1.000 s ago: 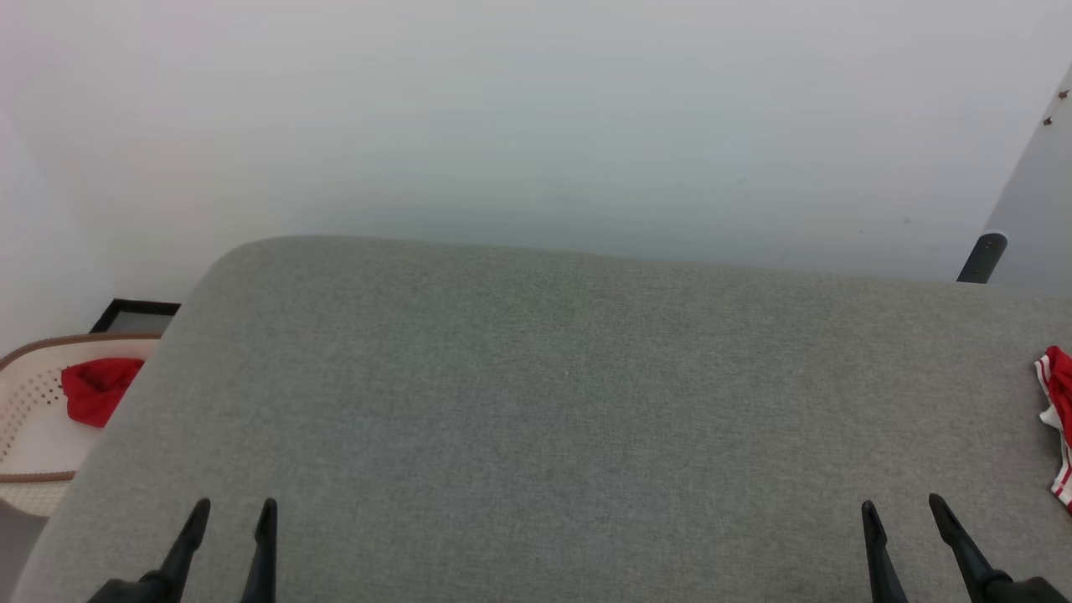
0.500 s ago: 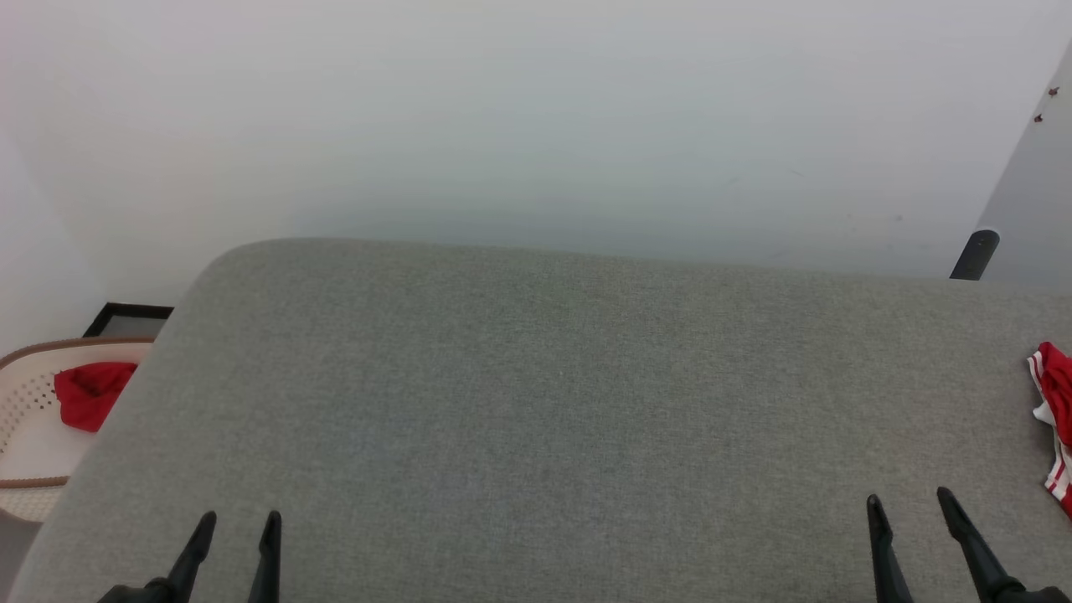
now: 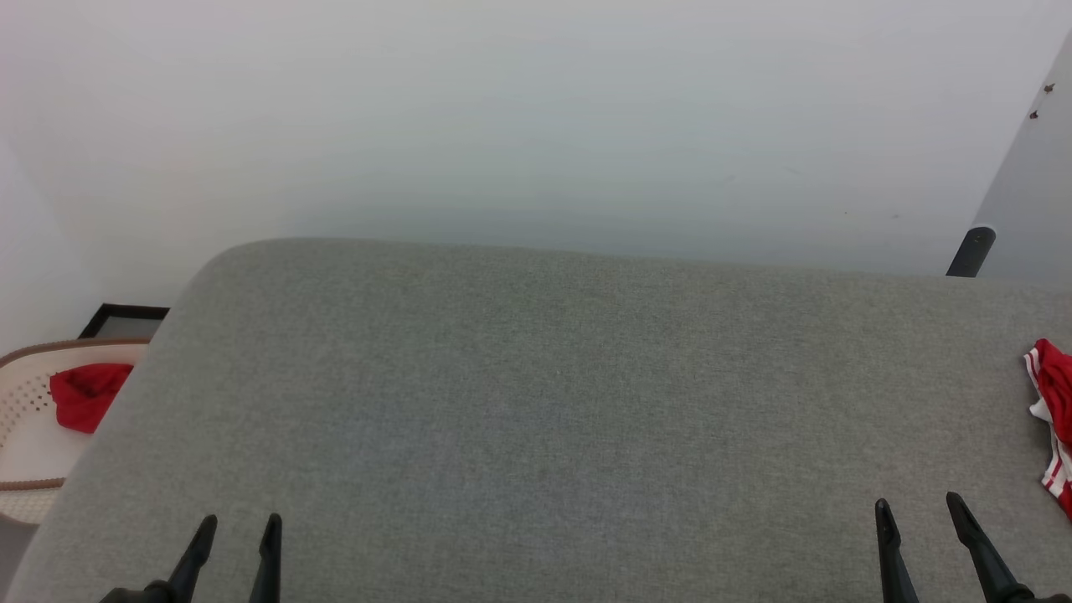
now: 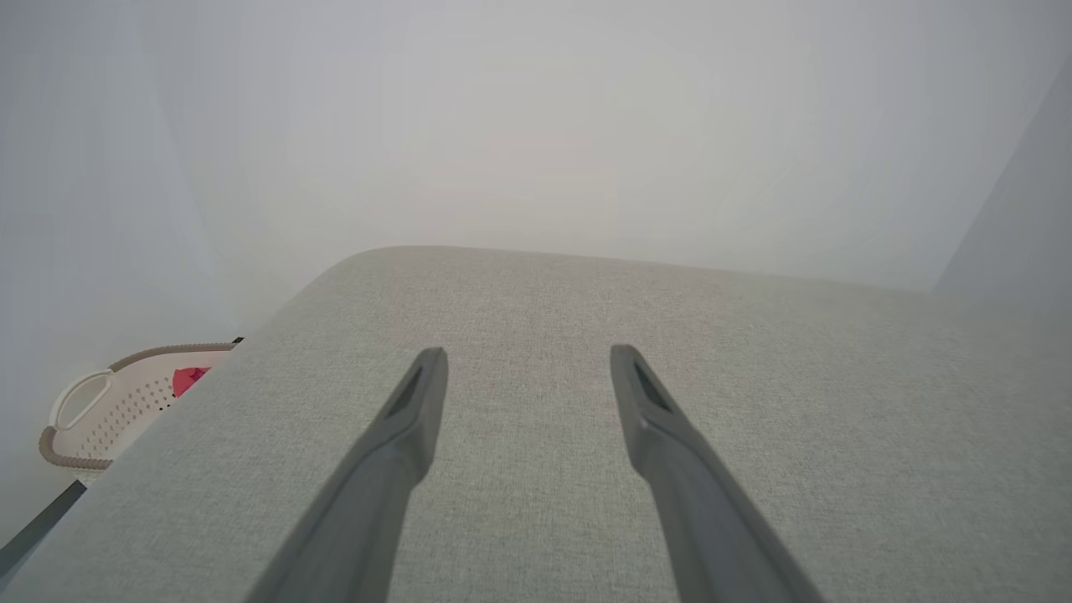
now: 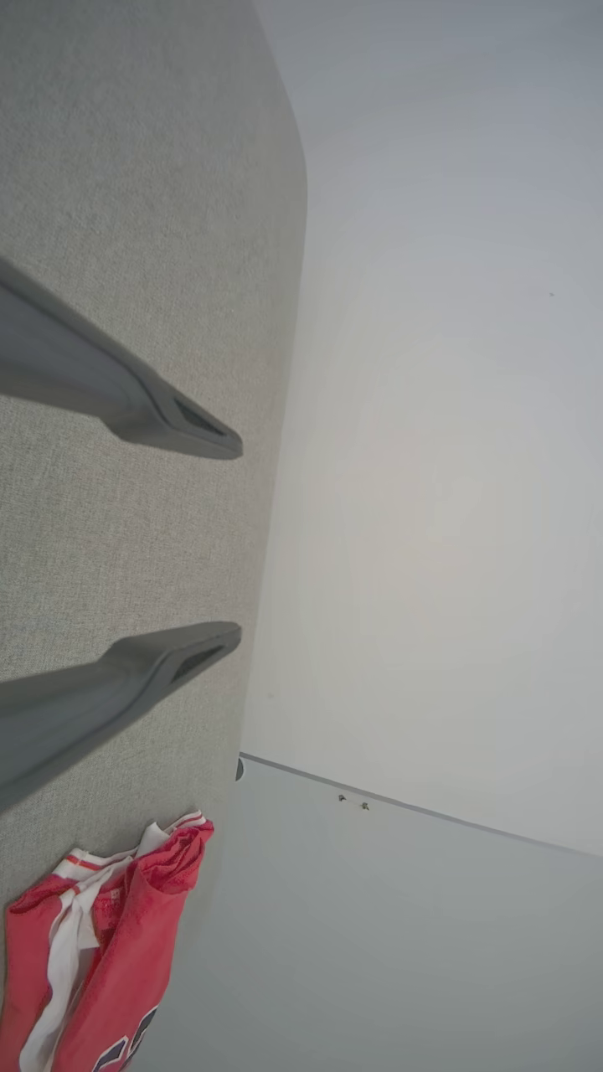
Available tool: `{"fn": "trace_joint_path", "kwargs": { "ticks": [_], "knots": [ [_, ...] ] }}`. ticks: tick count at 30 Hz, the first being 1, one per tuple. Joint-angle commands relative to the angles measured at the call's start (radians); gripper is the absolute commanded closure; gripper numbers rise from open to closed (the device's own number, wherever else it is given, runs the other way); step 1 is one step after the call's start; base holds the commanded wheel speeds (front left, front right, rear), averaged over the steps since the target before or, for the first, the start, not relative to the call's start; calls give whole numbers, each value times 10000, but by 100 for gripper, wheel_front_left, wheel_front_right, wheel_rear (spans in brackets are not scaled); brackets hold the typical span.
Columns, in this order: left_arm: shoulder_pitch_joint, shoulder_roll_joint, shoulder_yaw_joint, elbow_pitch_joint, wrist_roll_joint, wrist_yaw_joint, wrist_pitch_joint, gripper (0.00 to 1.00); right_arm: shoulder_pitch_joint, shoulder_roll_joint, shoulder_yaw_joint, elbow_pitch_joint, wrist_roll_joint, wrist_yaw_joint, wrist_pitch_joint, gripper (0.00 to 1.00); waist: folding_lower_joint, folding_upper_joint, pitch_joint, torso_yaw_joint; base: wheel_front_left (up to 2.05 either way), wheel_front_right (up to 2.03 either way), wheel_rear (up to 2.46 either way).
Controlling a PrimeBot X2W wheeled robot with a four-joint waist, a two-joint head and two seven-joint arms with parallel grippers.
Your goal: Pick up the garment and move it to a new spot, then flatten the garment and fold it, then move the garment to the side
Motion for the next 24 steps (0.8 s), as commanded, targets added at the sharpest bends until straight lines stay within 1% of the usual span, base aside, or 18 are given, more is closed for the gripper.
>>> {"fn": "trace_joint_path", "kwargs": {
  "ticks": [1, 2, 8, 24],
  "knots": [
    [81, 29, 8, -4, -55, -25, 6, 0, 37, 32, -30, -19, -60, -15, -46, 0, 0, 0, -1, 2, 0, 0, 0],
    [91, 32, 4, -2, -78, -25, 6, 100, 43, 35, -32, -15, -58, -15, -46, 100, 0, 0, 0, 1, 0, 0, 0],
    [242, -391, -146, 524, -57, 2, 11, 100, 49, 40, 31, 579, 64, 0, 68, 100, 0, 0, 2, -6, 0, 0, 0],
    [-356, -796, 102, 569, -2687, -2, 806, 100, -654, -4, -35, 1030, 3412, -2, 795, 100, 0, 0, 119, -147, 0, 0, 0]
  ]
}}
